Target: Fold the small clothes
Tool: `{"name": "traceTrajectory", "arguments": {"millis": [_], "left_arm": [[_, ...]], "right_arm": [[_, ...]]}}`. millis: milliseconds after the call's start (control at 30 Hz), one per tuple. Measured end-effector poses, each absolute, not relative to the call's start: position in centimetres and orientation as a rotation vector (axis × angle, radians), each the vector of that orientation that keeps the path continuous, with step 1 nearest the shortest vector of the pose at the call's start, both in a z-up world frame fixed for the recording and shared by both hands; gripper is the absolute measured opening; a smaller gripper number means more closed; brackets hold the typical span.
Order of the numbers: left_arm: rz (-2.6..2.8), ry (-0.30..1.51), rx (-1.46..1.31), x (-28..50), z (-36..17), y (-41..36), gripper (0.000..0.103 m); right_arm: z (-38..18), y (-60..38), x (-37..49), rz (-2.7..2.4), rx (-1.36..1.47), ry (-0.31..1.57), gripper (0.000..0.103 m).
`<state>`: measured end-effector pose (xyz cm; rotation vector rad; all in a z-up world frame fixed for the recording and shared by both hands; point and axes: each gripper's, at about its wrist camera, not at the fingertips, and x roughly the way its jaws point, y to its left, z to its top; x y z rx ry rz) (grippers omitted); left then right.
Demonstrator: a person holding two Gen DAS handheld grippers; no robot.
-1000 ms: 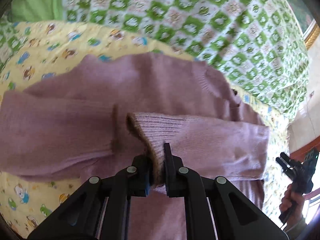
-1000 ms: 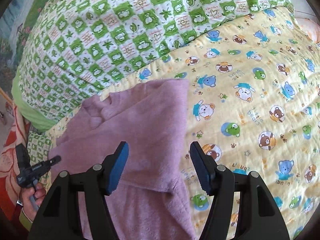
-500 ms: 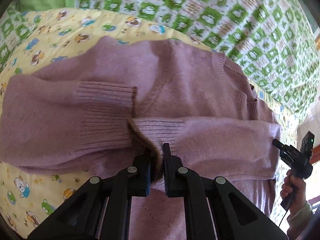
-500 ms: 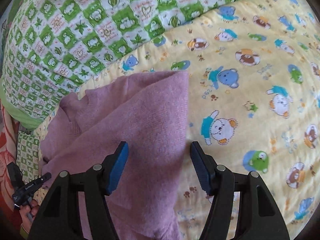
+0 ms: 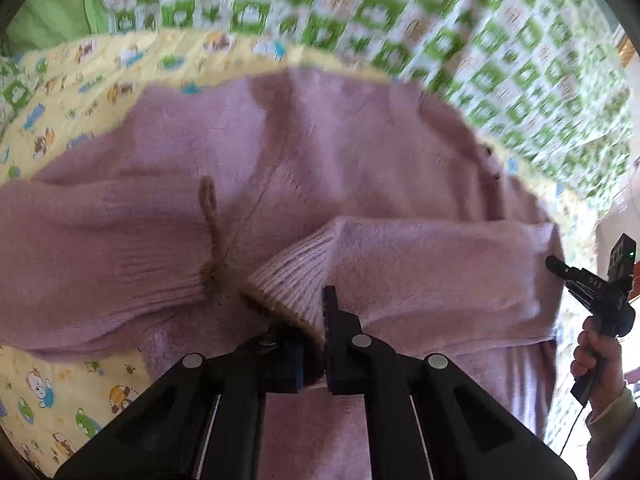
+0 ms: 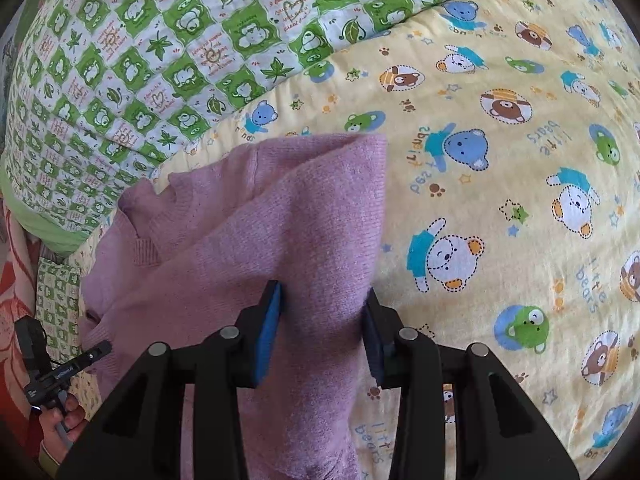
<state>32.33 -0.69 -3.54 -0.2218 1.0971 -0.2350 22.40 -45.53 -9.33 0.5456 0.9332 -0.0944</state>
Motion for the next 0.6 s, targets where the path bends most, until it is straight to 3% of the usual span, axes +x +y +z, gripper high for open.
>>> {"name": "traceTrajectory", "arguments": {"millis": [167,433,533,600], "left_arm": [[-0.303,1.038,-0.180,31.8,-0.8,-1.5,0.004],[-0.240,1.174,-0.162,33.3,-6.9,-1.1,0.009],[-0.193,1.174,-0.163,32.8,-6.2,-0.4,0.024],[-0.166,1.144,-0.170,31.8,-4.8,0.5,0.042]], "right_arm": [[-4.5,-46.0,21.6,-0.114,0.463,0.819,0.011],[-8.7,-46.5,23.4,-0.194,0.431,0.977,0.013],[-8.3,-46.7,22.6,-0.234,0.448,0.963,0.031],[-7.5,-46.5,21.9,-0.240,0.460,0.946,0.034]]}}
